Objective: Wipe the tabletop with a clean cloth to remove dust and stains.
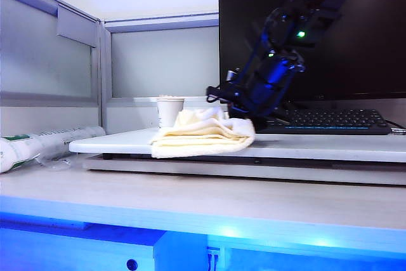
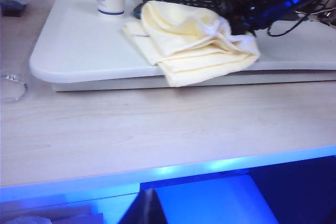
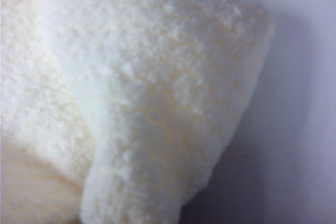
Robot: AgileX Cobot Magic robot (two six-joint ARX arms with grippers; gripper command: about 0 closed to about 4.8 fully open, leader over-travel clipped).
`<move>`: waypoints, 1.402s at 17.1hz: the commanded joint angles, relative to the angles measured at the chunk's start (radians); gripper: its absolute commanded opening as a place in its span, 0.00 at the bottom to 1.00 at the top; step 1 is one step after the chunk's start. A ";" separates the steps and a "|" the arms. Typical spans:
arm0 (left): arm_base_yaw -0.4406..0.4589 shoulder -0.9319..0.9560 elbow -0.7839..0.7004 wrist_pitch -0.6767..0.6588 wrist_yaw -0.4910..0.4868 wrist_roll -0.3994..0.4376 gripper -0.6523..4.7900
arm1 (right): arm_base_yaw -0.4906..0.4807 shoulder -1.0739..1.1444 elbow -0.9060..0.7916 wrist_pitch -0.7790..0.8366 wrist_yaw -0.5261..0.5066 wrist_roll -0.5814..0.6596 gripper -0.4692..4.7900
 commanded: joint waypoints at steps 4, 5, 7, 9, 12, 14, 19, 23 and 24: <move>0.001 0.000 0.003 -0.027 0.001 0.004 0.11 | -0.107 0.029 -0.031 -0.323 0.058 -0.031 0.08; 0.001 0.000 0.003 -0.027 0.002 0.004 0.11 | -0.125 0.020 -0.039 -0.338 0.069 -0.039 0.08; 0.001 0.000 0.003 -0.027 0.002 0.004 0.11 | -0.163 -0.020 -0.096 -0.336 0.089 -0.037 0.08; 0.001 0.000 0.003 -0.027 0.001 0.004 0.11 | -0.214 -0.077 -0.181 -0.330 0.105 -0.035 0.08; 0.001 0.000 0.003 -0.027 0.001 0.004 0.11 | -0.311 -0.187 -0.338 -0.282 0.105 -0.035 0.08; 0.001 0.000 0.003 -0.027 0.001 0.004 0.11 | -0.390 -0.278 -0.438 -0.265 0.109 -0.036 0.08; 0.001 0.000 0.002 -0.026 0.001 0.004 0.11 | -0.583 -0.456 -0.559 -0.287 0.127 -0.119 0.08; 0.001 0.000 0.002 -0.026 0.001 0.004 0.11 | -0.697 -0.515 -0.565 -0.314 0.110 -0.175 0.08; 0.001 0.000 0.002 -0.026 0.001 0.004 0.11 | -0.697 -0.516 -0.565 -0.314 0.109 -0.183 0.08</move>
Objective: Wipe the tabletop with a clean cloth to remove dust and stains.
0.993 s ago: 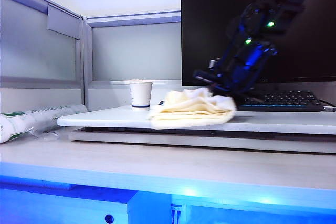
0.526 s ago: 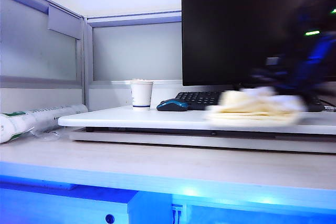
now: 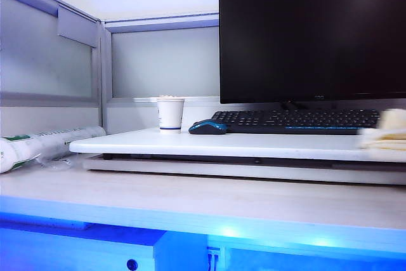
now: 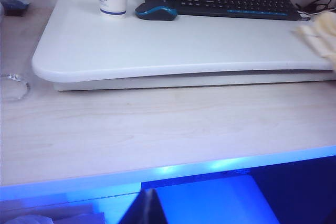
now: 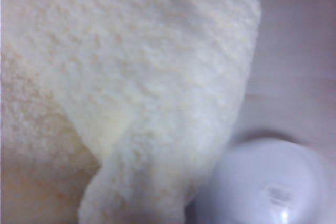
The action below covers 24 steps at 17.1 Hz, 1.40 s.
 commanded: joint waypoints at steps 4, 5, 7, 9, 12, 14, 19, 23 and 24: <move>0.001 0.000 0.002 -0.026 0.006 0.004 0.11 | 0.068 0.016 -0.018 -0.055 0.060 -0.025 0.08; 0.001 0.000 0.002 -0.026 0.006 0.004 0.11 | 0.097 0.017 -0.018 -0.028 0.071 -0.006 0.08; 0.001 0.000 0.002 -0.026 0.006 0.004 0.11 | 0.147 0.029 -0.018 0.026 0.071 0.028 0.08; 0.001 0.000 0.002 -0.026 0.006 0.004 0.11 | 0.252 0.081 -0.004 0.088 0.071 0.069 0.08; 0.001 0.000 0.002 -0.026 0.007 0.004 0.11 | 0.390 0.202 0.066 0.100 0.064 0.129 0.08; 0.001 0.000 0.002 -0.026 0.007 0.004 0.11 | 0.472 0.283 0.142 0.116 0.054 0.169 0.08; 0.001 0.000 0.002 -0.026 0.008 0.004 0.11 | 0.661 0.473 0.415 0.101 0.038 0.225 0.08; 0.001 0.000 0.002 -0.026 0.007 0.004 0.11 | 0.765 0.580 0.579 0.084 0.022 0.255 0.08; 0.001 0.000 0.002 -0.026 0.007 0.004 0.11 | 0.776 0.591 0.595 0.082 0.020 0.261 0.08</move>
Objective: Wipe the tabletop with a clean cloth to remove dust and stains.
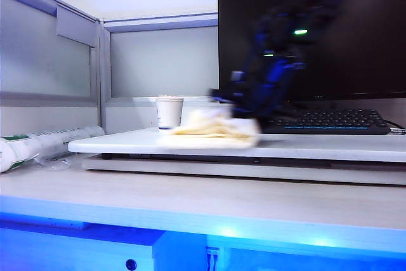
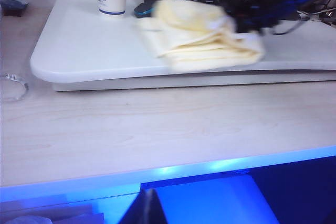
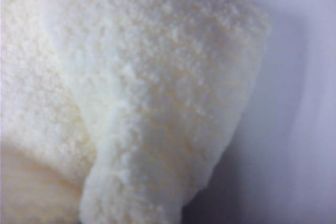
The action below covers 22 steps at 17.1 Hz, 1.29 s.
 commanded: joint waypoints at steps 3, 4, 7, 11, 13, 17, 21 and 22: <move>0.001 0.000 0.002 -0.026 0.007 0.004 0.11 | 0.032 0.060 0.018 -0.145 -0.054 0.064 0.08; 0.000 0.000 0.002 -0.026 0.008 0.004 0.11 | 0.026 0.060 0.018 -0.160 -0.051 0.063 0.08; 0.000 0.000 0.002 -0.026 0.008 0.004 0.11 | -0.002 0.060 0.007 -0.230 -0.050 0.055 0.08; 0.000 0.000 0.002 -0.026 0.008 0.004 0.11 | -0.064 0.019 -0.060 -0.232 -0.053 0.051 0.08; 0.000 0.000 0.002 -0.026 0.007 0.004 0.11 | -0.101 -0.023 -0.120 -0.225 -0.050 0.029 0.08; 0.000 0.000 0.002 -0.026 0.007 0.004 0.11 | -0.208 -0.142 -0.285 -0.192 -0.039 0.003 0.08; 0.000 0.000 0.002 -0.026 0.007 0.004 0.11 | -0.362 -0.314 -0.510 -0.121 -0.039 -0.031 0.08; 0.000 0.000 0.002 -0.026 0.007 0.004 0.11 | -0.396 -0.343 -0.544 -0.127 -0.037 -0.060 0.08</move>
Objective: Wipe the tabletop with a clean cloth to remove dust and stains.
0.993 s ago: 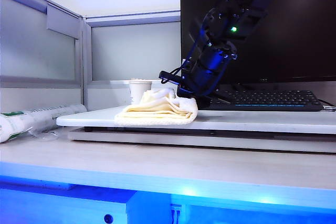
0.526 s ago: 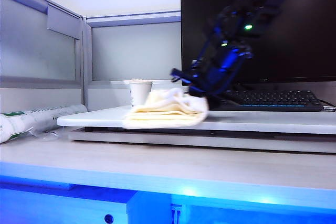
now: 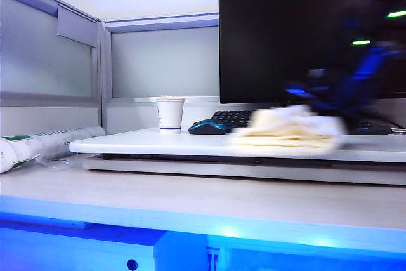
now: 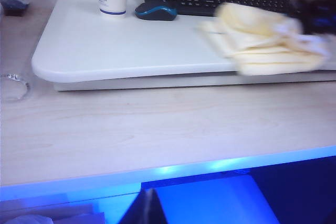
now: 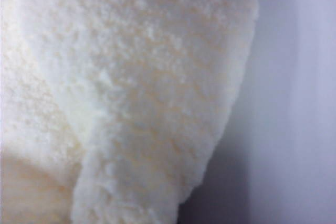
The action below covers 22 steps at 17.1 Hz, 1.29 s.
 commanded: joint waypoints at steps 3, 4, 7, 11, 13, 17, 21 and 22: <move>0.000 0.000 0.002 -0.025 0.006 0.004 0.11 | -0.196 -0.111 -0.190 -0.230 0.125 -0.187 0.08; 0.000 0.000 0.002 -0.025 0.006 0.004 0.11 | -0.237 -0.139 -0.215 -0.235 0.123 -0.203 0.08; 0.000 0.000 0.002 -0.025 0.006 0.004 0.11 | -0.350 -0.225 -0.250 -0.239 0.122 -0.235 0.08; 0.001 0.000 0.002 -0.025 0.006 0.004 0.11 | -0.425 -0.272 -0.248 -0.233 0.103 -0.265 0.08; 0.001 0.000 0.002 -0.025 0.005 0.004 0.11 | -0.401 -0.264 -0.249 -0.219 0.096 -0.264 0.08; 0.001 0.000 0.002 -0.025 0.004 0.004 0.11 | -0.280 -0.221 -0.248 -0.144 0.098 -0.240 0.08; 0.001 0.000 0.002 -0.025 0.004 0.004 0.11 | -0.134 -0.118 -0.202 -0.096 0.100 -0.171 0.08; 0.001 0.000 0.002 -0.025 0.004 0.004 0.11 | -0.094 -0.081 -0.175 -0.096 0.100 -0.152 0.08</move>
